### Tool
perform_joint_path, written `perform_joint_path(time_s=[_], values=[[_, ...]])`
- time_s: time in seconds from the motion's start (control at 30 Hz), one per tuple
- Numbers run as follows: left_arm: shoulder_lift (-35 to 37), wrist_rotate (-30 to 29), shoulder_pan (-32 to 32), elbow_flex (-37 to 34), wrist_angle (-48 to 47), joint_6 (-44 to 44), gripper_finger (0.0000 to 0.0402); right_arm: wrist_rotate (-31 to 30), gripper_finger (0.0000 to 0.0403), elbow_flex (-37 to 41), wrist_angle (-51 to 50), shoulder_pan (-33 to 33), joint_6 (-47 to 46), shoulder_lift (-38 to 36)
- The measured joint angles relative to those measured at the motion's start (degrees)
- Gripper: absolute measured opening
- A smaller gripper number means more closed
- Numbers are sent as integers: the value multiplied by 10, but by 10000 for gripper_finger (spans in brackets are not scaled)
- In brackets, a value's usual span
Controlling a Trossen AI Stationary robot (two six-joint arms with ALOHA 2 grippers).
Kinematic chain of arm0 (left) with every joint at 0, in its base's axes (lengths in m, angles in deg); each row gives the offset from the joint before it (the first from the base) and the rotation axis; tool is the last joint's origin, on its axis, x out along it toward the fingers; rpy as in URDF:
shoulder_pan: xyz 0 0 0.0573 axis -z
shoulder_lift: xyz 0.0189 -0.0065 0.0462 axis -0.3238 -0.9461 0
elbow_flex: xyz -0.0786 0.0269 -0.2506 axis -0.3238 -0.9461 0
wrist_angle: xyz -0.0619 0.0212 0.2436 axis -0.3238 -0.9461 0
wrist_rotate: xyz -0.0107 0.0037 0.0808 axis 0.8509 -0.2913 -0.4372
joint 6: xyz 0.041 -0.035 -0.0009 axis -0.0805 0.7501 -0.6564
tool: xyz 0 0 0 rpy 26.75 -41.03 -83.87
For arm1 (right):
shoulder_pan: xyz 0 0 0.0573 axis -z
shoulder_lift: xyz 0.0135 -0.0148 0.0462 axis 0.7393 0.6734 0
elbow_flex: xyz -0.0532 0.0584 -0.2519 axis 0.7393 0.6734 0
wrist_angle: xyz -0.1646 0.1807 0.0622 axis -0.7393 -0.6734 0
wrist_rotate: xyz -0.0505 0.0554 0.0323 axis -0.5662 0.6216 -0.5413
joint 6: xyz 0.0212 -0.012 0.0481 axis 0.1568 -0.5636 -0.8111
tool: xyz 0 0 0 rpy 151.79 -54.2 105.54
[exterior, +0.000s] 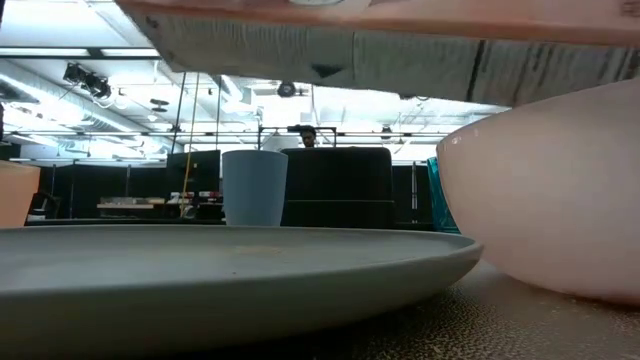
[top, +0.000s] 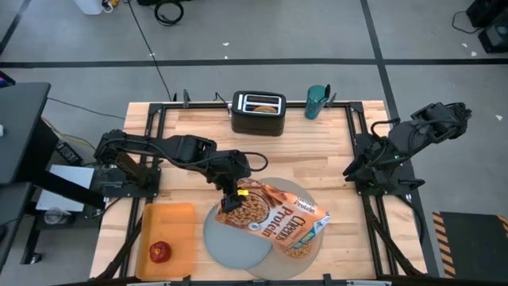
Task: Arrange a breakfast setting
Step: Pour the cereal from the cereal box into the orange bowl
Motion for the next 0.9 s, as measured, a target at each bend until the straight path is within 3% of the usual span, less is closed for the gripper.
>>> perform_joint_path(time_s=[0.9], values=[[0, 6, -4, -1, 0, 11, 198, -6, 94, 0, 17, 0, 9, 2]])
